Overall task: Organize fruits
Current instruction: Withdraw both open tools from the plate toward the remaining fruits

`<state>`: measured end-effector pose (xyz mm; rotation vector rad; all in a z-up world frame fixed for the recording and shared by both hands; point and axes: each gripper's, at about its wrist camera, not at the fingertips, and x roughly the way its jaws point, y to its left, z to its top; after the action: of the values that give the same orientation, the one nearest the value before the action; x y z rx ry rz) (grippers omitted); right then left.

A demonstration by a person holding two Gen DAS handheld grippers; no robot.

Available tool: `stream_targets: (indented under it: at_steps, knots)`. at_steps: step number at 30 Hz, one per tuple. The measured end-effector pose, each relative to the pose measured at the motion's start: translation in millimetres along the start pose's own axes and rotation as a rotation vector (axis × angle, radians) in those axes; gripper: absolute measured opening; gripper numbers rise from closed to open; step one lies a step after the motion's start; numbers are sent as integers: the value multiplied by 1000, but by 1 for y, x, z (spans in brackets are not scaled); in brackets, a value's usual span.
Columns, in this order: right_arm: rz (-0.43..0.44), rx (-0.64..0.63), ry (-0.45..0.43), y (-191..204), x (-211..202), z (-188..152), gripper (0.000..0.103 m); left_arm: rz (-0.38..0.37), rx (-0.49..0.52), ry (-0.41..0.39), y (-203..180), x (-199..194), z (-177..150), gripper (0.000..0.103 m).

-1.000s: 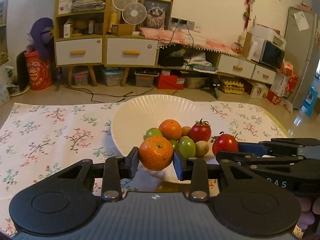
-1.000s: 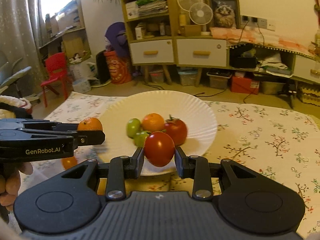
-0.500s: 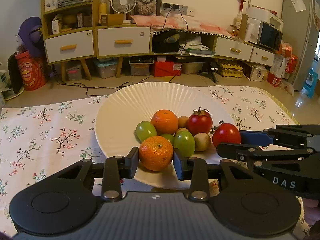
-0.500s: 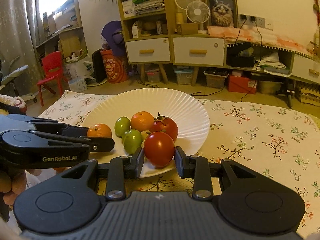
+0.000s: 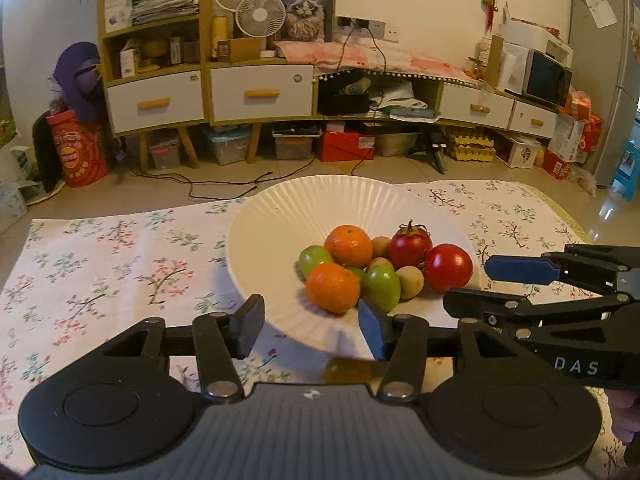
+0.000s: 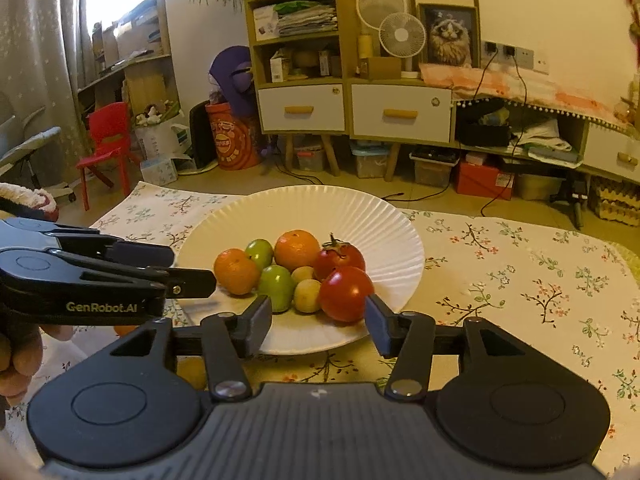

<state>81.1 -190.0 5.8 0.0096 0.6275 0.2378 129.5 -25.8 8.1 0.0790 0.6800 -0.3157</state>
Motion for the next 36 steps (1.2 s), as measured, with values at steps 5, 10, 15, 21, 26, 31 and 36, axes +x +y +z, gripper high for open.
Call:
stream_targets:
  at_steps: [5,10,15,21,26,31,36]
  knots:
    - [5,-2,-8,4,-5,4,58,19,-16,-10,6,-15,-6,62]
    - [8,1,-1,8,-10,3,62,27,-34,3,13,-24,-14,67]
    - [14,10,12,11,-12,3,67,39,-55,3,20,-33,-21,71]
    - [25,17,25,16,-15,0,75,56,-79,-1,31,-39,-36,78]
    - [33,3,52,25,-15,-7,79,69,-117,6,47,-41,-43,81]
    - [40,-12,70,30,-17,-13,85,89,-130,-10,59,-50,-42,91]
    - [25,-29,72,33,-19,-18,89,95,-157,-6,68,-53,-43,94]
